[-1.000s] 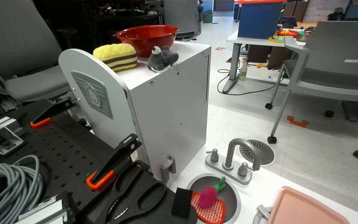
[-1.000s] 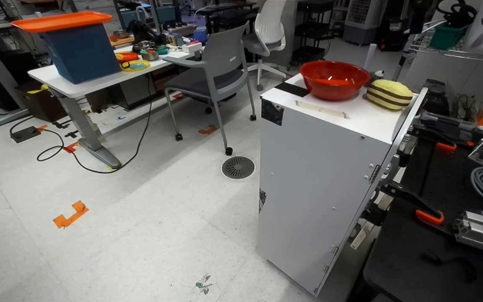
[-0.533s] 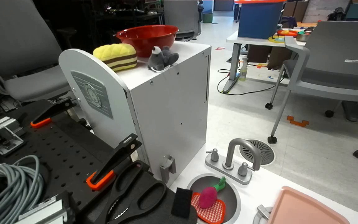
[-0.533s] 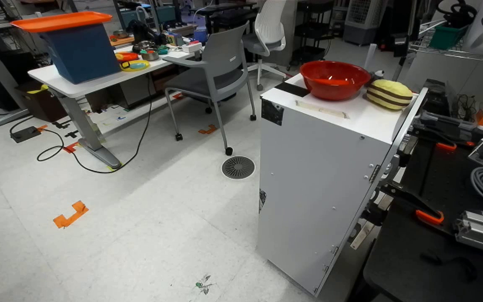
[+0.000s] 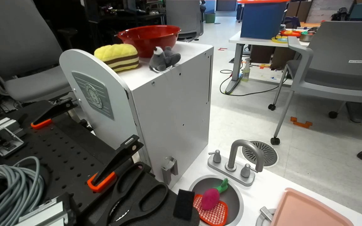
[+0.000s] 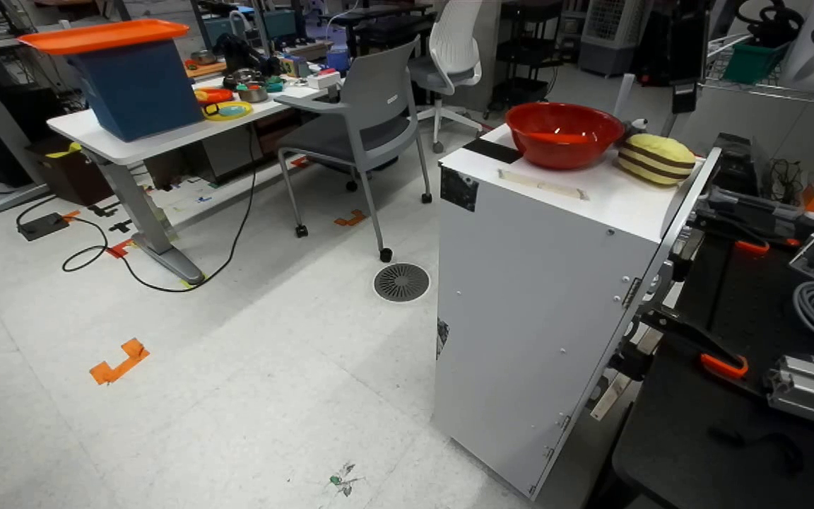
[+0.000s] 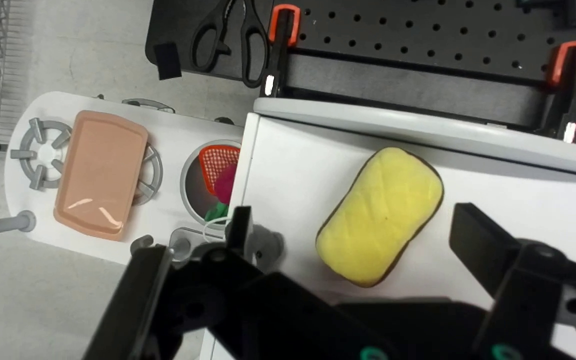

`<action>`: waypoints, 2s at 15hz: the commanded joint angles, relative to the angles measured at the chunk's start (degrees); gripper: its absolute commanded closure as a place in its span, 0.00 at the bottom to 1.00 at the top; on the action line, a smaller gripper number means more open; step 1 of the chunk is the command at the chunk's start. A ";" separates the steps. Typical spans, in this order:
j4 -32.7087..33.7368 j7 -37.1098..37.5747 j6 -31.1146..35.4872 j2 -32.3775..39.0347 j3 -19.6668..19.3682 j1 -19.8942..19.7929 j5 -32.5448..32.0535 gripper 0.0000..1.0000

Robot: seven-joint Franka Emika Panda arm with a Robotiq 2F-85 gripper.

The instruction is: Put the yellow object inside the red bowl

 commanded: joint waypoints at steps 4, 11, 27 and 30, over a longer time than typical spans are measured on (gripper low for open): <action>2.97 3.79 0.30 -0.57 -1.42 -1.44 10.00 0.00; 1.94 4.28 0.20 -1.08 -2.84 -3.08 8.22 0.00; 2.05 3.83 0.49 0.25 -2.93 -3.22 8.59 0.00; 2.45 3.93 0.06 1.72 -2.67 -2.93 8.09 0.00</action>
